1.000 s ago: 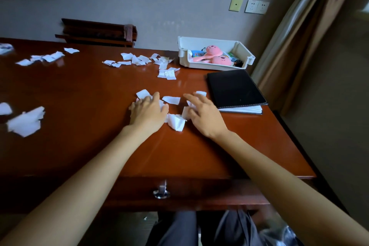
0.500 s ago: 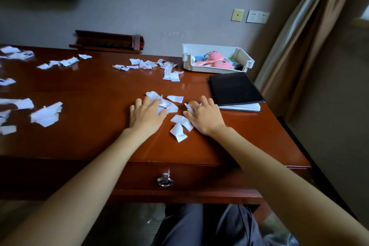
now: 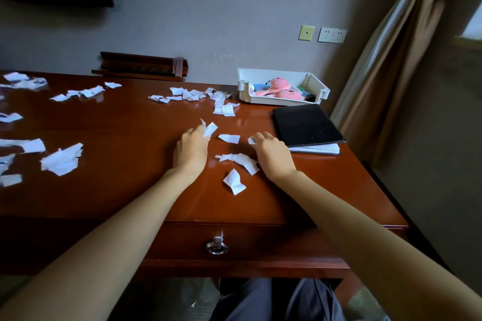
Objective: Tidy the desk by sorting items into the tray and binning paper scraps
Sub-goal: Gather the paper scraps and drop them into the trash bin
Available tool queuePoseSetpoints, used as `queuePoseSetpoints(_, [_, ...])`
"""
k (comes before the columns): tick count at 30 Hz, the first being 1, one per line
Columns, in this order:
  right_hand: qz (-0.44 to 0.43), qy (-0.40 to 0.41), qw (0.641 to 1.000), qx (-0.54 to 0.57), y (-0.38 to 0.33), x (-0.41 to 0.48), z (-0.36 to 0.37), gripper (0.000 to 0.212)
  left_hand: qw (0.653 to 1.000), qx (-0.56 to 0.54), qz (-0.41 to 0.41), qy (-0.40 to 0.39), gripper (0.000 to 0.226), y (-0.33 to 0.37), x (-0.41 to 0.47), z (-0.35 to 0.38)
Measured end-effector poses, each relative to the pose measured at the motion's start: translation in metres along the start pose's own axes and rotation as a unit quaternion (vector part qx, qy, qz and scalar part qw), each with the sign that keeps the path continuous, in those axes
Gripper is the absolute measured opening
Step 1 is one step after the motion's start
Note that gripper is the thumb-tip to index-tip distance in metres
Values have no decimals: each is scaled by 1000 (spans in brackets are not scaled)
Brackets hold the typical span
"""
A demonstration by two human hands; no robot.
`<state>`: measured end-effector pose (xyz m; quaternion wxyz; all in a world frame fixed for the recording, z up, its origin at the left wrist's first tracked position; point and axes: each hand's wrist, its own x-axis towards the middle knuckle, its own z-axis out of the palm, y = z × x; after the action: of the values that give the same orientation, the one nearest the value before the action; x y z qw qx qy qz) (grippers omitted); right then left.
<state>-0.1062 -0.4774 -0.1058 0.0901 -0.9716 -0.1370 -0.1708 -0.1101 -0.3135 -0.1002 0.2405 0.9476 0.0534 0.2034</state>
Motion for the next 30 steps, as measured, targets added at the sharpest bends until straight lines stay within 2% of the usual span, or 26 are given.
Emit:
queuePoseSetpoints(6, [136,67,972,180,8,14,-14,19,995,-94,7,33,28,11,16,-16])
queuePoseSetpoints(9, [164,99,950,245,10,18,-33,19,988,-150,15,35,27,26,20,-26])
queuePoseSetpoints(11, [178,125,938,270,15,15,-46,21,983,-175,31,36,18,40,18,-31])
queuePoseSetpoints(15, [188,172,927,276,34,-9,-70,21,973,-218,67,28,31,84,-1,-36])
queuePoseSetpoints(17, [194,190,927,259,47,-28,-79,40,963,-255,86,14,26,107,-15,-31])
queuePoseSetpoints(20, [197,236,921,241,73,-62,-88,33,953,-279,116,-31,18,146,-40,-16])
queuePoseSetpoints(24, [239,290,897,231,122,-113,-95,46,936,-304,160,-73,18,202,-80,13])
queuePoseSetpoints(27, [291,300,881,221,167,-157,-100,35,917,-328,185,-133,19,246,-115,45])
queuePoseSetpoints(30, [342,305,867,197,213,-206,-100,34,890,-351,210,-202,29,287,-154,77])
